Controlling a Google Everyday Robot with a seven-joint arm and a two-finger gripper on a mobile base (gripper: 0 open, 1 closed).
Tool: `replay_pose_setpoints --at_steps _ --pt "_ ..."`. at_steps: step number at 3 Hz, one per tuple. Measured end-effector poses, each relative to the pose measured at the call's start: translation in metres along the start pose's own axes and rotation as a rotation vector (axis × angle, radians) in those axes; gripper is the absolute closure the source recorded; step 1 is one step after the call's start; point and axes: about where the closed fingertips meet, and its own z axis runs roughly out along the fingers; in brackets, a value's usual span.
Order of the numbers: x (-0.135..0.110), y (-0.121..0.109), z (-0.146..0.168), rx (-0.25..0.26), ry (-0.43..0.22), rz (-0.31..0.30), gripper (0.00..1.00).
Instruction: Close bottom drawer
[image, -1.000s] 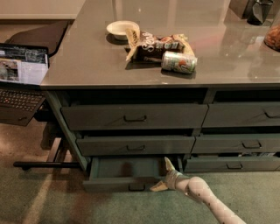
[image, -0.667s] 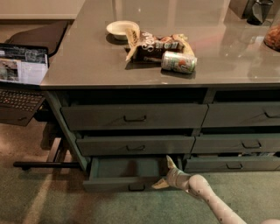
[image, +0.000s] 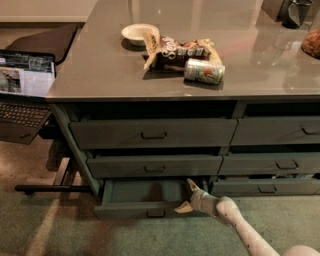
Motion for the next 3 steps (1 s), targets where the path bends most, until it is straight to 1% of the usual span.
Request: replay_pose_setpoints --at_steps 1,2,3 --pt "-0.002 0.0 -0.002 0.0 0.0 0.0 0.41" --pt "-0.002 -0.001 -0.004 0.017 -0.005 -0.002 0.51" --pt "-0.005 -0.011 -0.011 0.076 -0.024 -0.008 0.55"
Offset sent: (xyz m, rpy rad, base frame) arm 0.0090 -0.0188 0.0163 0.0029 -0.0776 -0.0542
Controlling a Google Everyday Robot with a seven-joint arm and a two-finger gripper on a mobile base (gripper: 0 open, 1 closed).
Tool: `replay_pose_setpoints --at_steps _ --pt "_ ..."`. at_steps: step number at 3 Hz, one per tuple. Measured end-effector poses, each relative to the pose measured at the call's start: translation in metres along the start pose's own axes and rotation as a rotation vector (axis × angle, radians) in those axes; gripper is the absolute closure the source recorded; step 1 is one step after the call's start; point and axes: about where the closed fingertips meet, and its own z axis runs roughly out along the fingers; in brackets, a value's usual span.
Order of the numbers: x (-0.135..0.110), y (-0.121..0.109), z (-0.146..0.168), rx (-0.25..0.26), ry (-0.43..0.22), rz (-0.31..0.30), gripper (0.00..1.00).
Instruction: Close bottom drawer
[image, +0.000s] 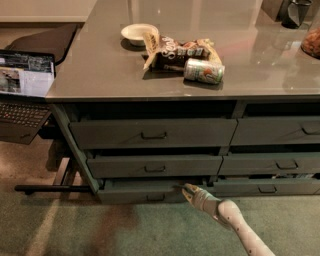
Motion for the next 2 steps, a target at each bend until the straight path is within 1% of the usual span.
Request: replay_pose_setpoints --at_steps 1,2 --pt "-0.0071 -0.01 -0.0095 0.077 -0.03 -0.012 0.64" --pt "-0.0105 -0.0145 -0.0145 0.113 -0.046 -0.015 0.81"
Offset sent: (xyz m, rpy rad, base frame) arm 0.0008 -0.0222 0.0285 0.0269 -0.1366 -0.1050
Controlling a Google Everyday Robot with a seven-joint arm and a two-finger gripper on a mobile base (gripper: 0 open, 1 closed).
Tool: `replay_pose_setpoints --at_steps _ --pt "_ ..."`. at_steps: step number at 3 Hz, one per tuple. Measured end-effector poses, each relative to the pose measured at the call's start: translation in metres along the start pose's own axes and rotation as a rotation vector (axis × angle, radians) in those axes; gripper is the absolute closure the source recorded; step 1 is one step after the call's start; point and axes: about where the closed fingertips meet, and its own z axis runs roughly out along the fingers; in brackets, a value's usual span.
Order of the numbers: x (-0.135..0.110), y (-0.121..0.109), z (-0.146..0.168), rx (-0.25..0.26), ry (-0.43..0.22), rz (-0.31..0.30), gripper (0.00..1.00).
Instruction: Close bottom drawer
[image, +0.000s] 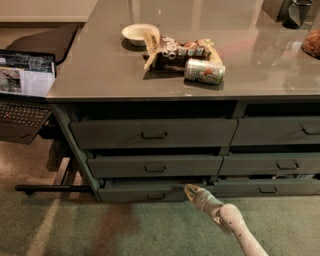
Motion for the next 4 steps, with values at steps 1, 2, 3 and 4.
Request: replay_pose_setpoints --at_steps 1,2,3,4 --pt "0.006 0.002 0.002 -0.003 0.0 0.018 1.0" --pt "0.019 0.005 0.008 -0.023 0.015 0.055 1.0" --pt "0.029 0.008 0.006 -0.043 0.022 0.078 1.0" --pt "0.026 0.006 0.005 -0.043 0.022 0.078 1.0"
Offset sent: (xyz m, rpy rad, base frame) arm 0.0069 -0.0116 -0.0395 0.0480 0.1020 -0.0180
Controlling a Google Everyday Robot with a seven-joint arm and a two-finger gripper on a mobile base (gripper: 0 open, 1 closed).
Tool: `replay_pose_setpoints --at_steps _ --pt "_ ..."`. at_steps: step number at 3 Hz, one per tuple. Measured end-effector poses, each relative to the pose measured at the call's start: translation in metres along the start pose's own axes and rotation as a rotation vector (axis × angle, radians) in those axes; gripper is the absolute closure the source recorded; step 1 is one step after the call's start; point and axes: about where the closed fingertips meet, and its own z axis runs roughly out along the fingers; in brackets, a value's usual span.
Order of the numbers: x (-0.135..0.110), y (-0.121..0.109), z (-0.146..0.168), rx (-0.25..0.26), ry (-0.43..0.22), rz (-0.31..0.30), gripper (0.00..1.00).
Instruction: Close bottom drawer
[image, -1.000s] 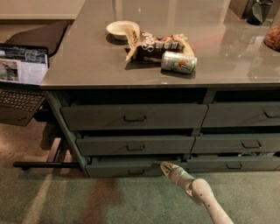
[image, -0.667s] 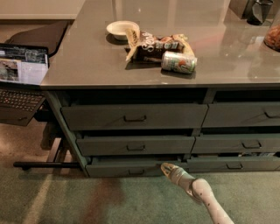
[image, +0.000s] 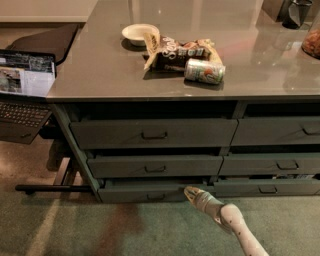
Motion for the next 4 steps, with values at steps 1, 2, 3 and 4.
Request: replay_pose_setpoints --at_steps 1,2,3,4 --pt "-0.002 0.0 0.003 -0.008 -0.007 -0.003 1.0" --pt "-0.008 0.003 0.008 -0.018 -0.021 -0.003 1.0" --pt "-0.01 0.0 0.013 -0.024 -0.034 -0.011 1.0" --pt "-0.013 -0.001 0.02 -0.03 -0.053 -0.02 1.0"
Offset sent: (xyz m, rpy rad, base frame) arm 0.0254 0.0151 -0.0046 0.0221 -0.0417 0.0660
